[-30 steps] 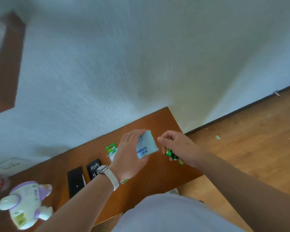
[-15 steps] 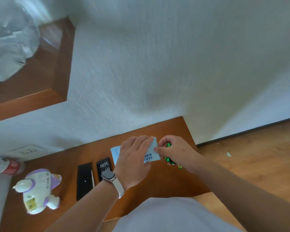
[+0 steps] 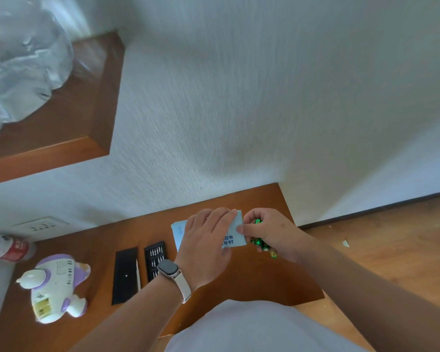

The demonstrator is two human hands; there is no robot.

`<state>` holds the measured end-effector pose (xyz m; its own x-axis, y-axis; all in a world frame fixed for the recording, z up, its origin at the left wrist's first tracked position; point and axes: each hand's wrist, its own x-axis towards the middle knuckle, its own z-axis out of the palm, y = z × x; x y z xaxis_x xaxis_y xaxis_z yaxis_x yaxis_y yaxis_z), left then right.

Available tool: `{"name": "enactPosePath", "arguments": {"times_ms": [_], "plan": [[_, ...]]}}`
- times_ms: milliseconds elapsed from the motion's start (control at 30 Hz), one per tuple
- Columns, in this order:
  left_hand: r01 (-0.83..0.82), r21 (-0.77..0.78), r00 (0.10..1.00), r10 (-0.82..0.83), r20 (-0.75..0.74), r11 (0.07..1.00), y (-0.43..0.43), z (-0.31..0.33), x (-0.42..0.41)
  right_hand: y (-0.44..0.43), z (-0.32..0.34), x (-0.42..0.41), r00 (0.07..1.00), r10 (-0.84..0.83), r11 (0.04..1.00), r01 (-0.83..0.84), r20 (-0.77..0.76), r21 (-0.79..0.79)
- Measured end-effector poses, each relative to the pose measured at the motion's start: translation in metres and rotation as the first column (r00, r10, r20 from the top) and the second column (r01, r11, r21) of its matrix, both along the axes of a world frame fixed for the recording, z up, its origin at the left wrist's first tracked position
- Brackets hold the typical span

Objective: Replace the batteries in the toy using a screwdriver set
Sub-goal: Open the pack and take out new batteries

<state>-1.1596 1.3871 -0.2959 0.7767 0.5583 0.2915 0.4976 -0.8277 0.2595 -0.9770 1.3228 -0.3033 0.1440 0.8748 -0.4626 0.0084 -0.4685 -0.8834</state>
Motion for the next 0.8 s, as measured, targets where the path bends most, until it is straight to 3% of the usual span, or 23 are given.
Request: {"name": "enactPosePath", "arguments": {"times_ms": [267, 400, 700, 800], "plan": [[-0.034, -0.032, 0.999, 0.034, -0.021, 0.999, 0.004, -0.007, 0.000, -0.003, 0.002, 0.005, 0.996, 0.092, 0.996, -0.092, 0.000, 0.001], [-0.060, -0.063, 0.998, 0.059, -0.024, 0.996, 0.002, -0.008, 0.003, -0.003, 0.000, 0.005, 0.999, 0.024, 0.999, -0.025, -0.023, -0.034], [-0.106, -0.101, 0.994, 0.103, -0.037, 0.989, 0.001, -0.010, 0.004, -0.007, 0.000, 0.015, 0.999, 0.049, 0.998, -0.048, 0.022, -0.028], [-0.111, -0.127, 0.993, 0.105, -0.048, 0.986, 0.003, -0.009, 0.006, -0.008, 0.005, 0.021, 0.992, 0.009, 1.000, -0.011, -0.126, -0.016]]}}
